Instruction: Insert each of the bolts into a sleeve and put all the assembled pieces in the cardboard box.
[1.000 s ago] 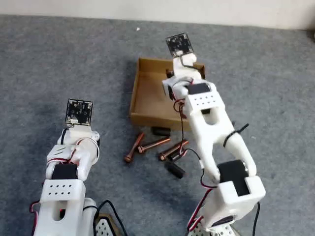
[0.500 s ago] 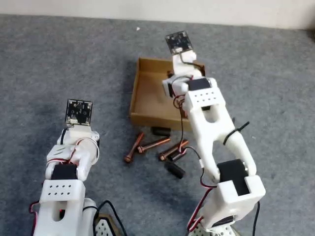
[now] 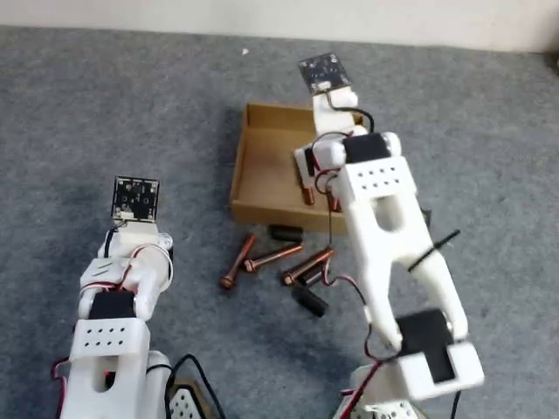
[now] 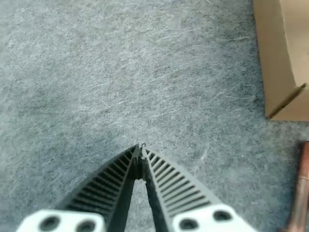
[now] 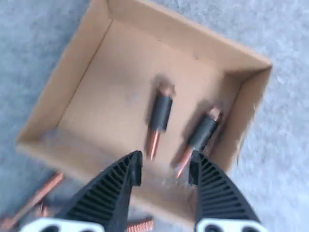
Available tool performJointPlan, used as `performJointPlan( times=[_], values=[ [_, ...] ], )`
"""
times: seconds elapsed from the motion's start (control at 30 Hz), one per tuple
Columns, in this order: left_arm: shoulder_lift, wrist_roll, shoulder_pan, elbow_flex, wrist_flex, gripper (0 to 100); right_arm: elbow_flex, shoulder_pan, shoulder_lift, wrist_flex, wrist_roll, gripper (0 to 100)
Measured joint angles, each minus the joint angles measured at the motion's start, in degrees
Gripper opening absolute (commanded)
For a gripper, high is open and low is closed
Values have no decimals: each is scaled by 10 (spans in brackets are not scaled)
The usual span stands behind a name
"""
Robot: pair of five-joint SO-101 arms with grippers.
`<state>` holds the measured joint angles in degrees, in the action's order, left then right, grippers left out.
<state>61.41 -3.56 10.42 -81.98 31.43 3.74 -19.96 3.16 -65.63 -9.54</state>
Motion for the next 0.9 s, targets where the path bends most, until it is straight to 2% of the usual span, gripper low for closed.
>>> performJointPlan(
  times=[0.13, 0.33, 0.63, 0.9],
  values=[
    [0, 0, 0, 0, -1, 5, 37, -2, 62, -75, -11, 145],
    [0, 0, 4, 0, -1, 5, 200, -72, 149, -117, -72, 145],
    [0, 0, 4, 0, -1, 5, 455, -137, 227, 1, -76, 145],
    [0, 0, 4, 0, -1, 5, 511, -142, 229, 55, -100, 145]
  ],
)
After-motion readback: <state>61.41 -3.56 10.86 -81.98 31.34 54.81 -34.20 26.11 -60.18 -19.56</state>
